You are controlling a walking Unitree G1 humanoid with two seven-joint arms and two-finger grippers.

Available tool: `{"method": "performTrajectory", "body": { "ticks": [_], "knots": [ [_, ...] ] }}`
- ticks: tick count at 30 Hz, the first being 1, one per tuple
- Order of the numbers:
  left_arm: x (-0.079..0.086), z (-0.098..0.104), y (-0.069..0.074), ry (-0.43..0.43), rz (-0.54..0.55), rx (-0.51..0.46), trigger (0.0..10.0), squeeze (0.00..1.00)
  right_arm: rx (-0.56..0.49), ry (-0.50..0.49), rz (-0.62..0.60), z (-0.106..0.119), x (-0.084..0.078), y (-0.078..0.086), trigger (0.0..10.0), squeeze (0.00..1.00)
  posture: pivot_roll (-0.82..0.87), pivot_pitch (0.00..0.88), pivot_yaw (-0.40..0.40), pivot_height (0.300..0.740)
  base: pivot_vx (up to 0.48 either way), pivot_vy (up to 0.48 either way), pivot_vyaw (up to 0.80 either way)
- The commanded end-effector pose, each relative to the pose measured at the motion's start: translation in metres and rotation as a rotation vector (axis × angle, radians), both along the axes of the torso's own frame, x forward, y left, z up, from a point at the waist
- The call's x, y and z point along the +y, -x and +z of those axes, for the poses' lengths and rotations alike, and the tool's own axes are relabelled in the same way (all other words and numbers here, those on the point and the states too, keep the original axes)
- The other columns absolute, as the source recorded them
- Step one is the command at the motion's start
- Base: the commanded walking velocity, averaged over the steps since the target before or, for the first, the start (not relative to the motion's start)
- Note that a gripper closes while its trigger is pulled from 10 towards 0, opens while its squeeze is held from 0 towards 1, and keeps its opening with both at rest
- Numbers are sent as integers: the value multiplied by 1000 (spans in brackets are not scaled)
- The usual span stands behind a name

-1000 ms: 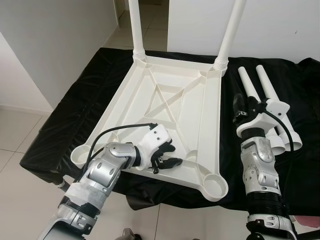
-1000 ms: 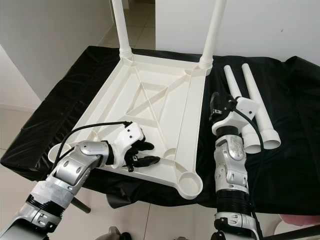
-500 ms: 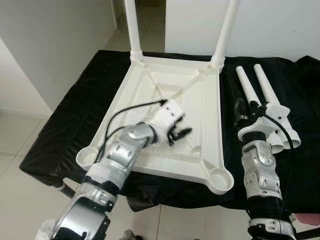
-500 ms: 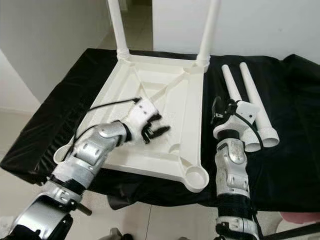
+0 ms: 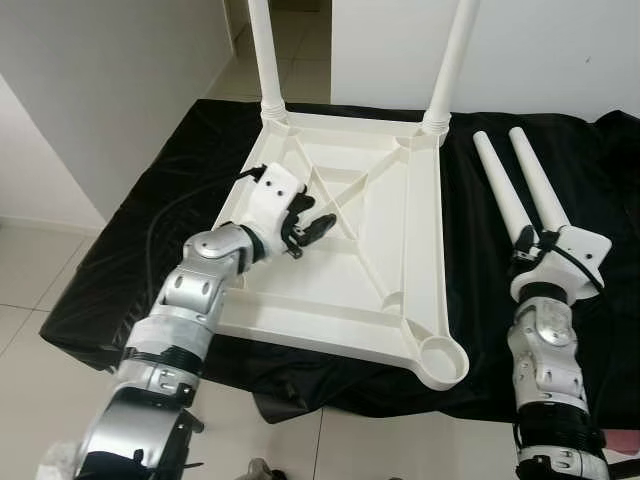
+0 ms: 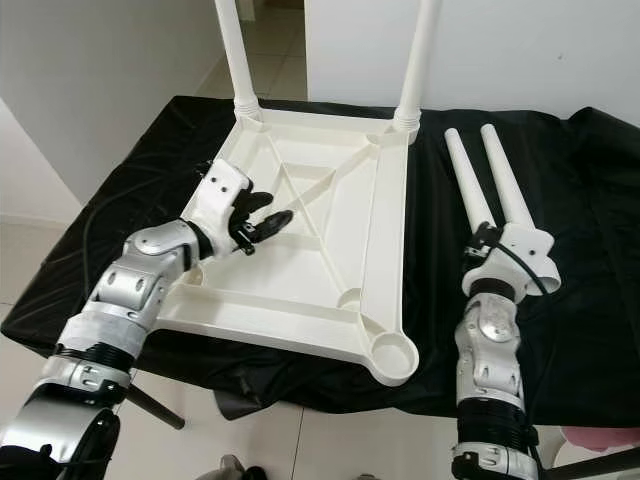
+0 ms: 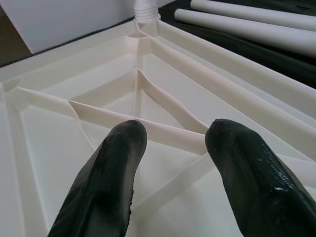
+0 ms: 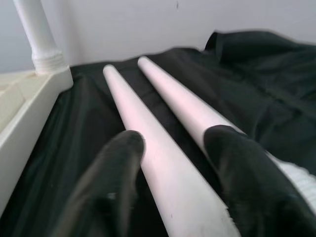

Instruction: Building children table

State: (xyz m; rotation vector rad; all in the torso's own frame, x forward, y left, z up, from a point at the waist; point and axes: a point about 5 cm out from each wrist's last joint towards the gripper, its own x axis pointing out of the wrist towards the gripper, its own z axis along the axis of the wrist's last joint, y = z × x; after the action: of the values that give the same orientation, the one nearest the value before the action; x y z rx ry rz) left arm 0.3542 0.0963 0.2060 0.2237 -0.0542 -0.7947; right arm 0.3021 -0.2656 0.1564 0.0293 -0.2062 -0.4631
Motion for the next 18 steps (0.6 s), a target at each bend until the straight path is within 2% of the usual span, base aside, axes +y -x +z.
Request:
{"method": "performTrajectory", "body": {
  "ticks": [1,3,9,12,15,16,18],
  "knots": [
    [1,1,1,6,29,-9,10000,0,30,-24,3,-7,-3,1,10000,1000,-55,76,85,740,0,0,0],
    [1,4,2,10,29,-21,10000,0,46,-34,45,-6,-7,1,10000,1000,-55,87,79,740,0,0,0],
    [-1,5,4,13,25,-28,10000,0,68,-18,68,-7,-12,4,10000,1000,-59,94,77,740,0,0,0],
    [-4,8,4,15,21,-40,10000,0,132,-37,154,-15,-17,8,10000,1000,-57,98,66,740,0,0,0],
    [-5,9,4,14,21,-47,10000,0,157,-54,189,-18,-18,10,10000,1000,-55,99,63,740,0,0,0],
    [-5,11,4,18,25,-54,10000,0,182,-60,228,-22,-18,14,10000,0,-59,97,58,740,0,0,0],
    [-4,12,3,21,28,-58,10000,0,197,-61,248,-24,-18,17,10000,0,-59,97,58,740,0,0,0]
  ]
}}
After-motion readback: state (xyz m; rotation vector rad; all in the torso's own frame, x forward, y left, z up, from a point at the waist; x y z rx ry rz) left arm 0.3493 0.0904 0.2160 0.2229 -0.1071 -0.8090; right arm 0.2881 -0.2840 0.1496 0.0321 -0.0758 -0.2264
